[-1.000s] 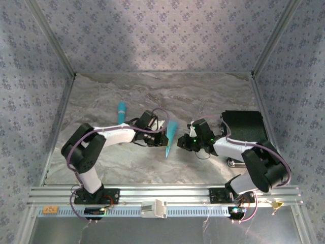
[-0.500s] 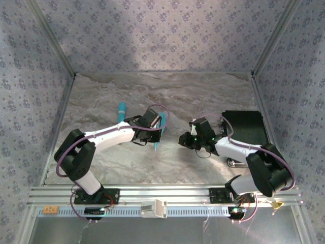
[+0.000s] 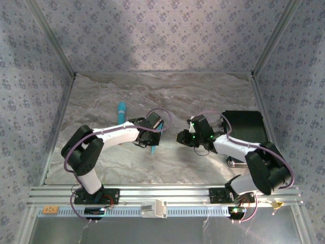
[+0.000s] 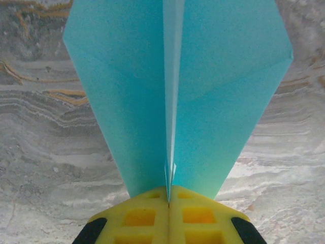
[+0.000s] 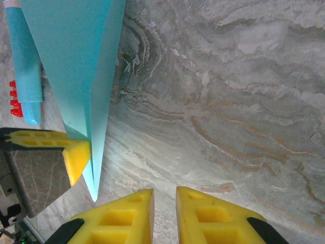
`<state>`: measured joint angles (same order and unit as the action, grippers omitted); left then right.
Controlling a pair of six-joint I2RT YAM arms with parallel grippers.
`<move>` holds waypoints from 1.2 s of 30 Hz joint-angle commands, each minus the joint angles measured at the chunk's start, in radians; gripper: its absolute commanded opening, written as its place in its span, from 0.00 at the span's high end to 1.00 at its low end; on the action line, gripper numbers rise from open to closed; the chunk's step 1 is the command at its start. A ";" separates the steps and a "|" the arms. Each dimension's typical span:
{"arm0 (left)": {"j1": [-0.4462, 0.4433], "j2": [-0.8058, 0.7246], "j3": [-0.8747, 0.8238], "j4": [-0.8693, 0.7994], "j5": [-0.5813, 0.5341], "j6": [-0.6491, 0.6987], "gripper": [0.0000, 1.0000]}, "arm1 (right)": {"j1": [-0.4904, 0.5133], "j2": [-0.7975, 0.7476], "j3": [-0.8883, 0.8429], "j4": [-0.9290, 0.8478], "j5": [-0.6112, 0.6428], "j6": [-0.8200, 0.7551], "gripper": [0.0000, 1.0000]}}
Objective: Fold a paper plane with a square sheet of paper (pick it up from the middle)
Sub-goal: Move the paper plane to the center of the table.
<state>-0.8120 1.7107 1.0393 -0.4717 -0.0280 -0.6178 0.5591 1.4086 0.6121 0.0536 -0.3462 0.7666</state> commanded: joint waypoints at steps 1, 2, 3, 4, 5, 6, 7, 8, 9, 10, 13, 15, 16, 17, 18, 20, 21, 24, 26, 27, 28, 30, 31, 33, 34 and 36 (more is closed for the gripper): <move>-0.011 0.012 0.031 -0.039 -0.026 -0.014 0.99 | 0.006 0.021 0.032 -0.038 0.024 -0.030 0.81; -0.012 0.013 0.033 -0.042 -0.029 -0.014 0.99 | 0.006 0.026 0.037 -0.038 0.023 -0.029 0.81; -0.014 0.014 0.034 -0.042 -0.031 -0.014 0.99 | 0.006 0.030 0.040 -0.038 0.023 -0.030 0.81; -0.014 0.015 0.035 -0.043 -0.032 -0.014 0.99 | 0.005 0.033 0.042 -0.037 0.020 -0.030 0.81; -0.013 0.015 0.036 -0.044 -0.033 -0.013 0.98 | 0.007 0.037 0.043 -0.039 0.020 -0.029 0.82; -0.013 0.016 0.037 -0.043 -0.033 -0.012 0.97 | 0.005 0.044 0.049 -0.042 0.020 -0.029 0.82; -0.013 0.017 0.037 -0.044 -0.033 -0.013 0.96 | 0.005 0.050 0.050 -0.044 0.019 -0.029 0.82; -0.014 0.018 0.039 -0.046 -0.033 -0.013 0.96 | 0.004 0.056 0.054 -0.047 0.016 -0.032 0.82; -0.015 0.021 0.040 -0.048 -0.033 -0.010 0.96 | 0.005 0.062 0.055 -0.045 0.012 -0.031 0.82; -0.016 0.023 0.041 -0.049 -0.033 -0.011 0.95 | 0.005 0.064 0.055 -0.043 0.009 -0.031 0.82; -0.015 0.026 0.042 -0.047 -0.035 -0.008 0.93 | 0.004 0.067 0.049 -0.021 0.006 -0.025 0.83; -0.015 0.031 0.045 -0.050 -0.033 -0.006 0.92 | 0.003 0.068 0.052 -0.018 0.004 -0.025 0.83; -0.016 0.033 0.047 -0.049 -0.033 -0.006 0.92 | 0.002 0.069 0.055 -0.019 0.002 -0.027 0.83; -0.016 0.036 0.051 -0.051 -0.029 -0.006 0.92 | 0.003 0.071 0.057 -0.018 0.003 -0.026 0.83; -0.017 0.040 0.051 -0.051 -0.027 -0.006 0.92 | 0.003 0.072 0.059 -0.020 0.003 -0.028 0.83; -0.020 0.044 0.054 -0.053 -0.028 -0.005 0.92 | 0.001 0.080 0.063 -0.025 0.001 -0.027 0.83; -0.020 0.047 0.055 -0.054 -0.027 -0.006 0.91 | 0.001 0.085 0.063 -0.022 -0.003 -0.029 0.83; -0.023 0.050 0.056 -0.053 -0.029 -0.005 0.91 | 0.002 0.095 0.063 -0.012 -0.016 -0.026 0.83; -0.023 0.050 0.054 -0.053 -0.030 -0.006 0.90 | 0.003 0.100 0.064 -0.009 -0.022 -0.027 0.83; -0.023 0.052 0.053 -0.053 -0.032 -0.006 0.90 | 0.003 0.102 0.065 -0.007 -0.024 -0.025 0.83; -0.023 0.054 0.053 -0.053 -0.032 -0.006 0.90 | 0.004 0.105 0.067 -0.006 -0.027 -0.024 0.83; -0.024 0.058 0.054 -0.053 -0.033 -0.006 0.89 | 0.003 0.109 0.072 -0.010 -0.030 -0.027 0.83; -0.024 0.059 0.053 -0.052 -0.034 -0.004 0.89 | 0.004 0.110 0.074 -0.011 -0.031 -0.026 0.83; -0.024 0.059 0.053 -0.047 -0.033 0.000 0.89 | 0.005 0.113 0.075 -0.016 -0.031 -0.026 0.83; -0.025 0.059 0.051 -0.047 -0.032 0.002 0.89 | 0.005 0.114 0.077 -0.017 -0.031 -0.028 0.83; -0.025 0.058 0.051 -0.042 -0.032 0.005 0.89 | 0.005 0.116 0.075 -0.018 -0.033 -0.029 0.83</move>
<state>-0.8276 1.7580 1.0691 -0.4976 -0.0463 -0.6205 0.5591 1.5078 0.6613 0.0341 -0.3653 0.7513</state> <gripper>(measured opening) 0.113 0.168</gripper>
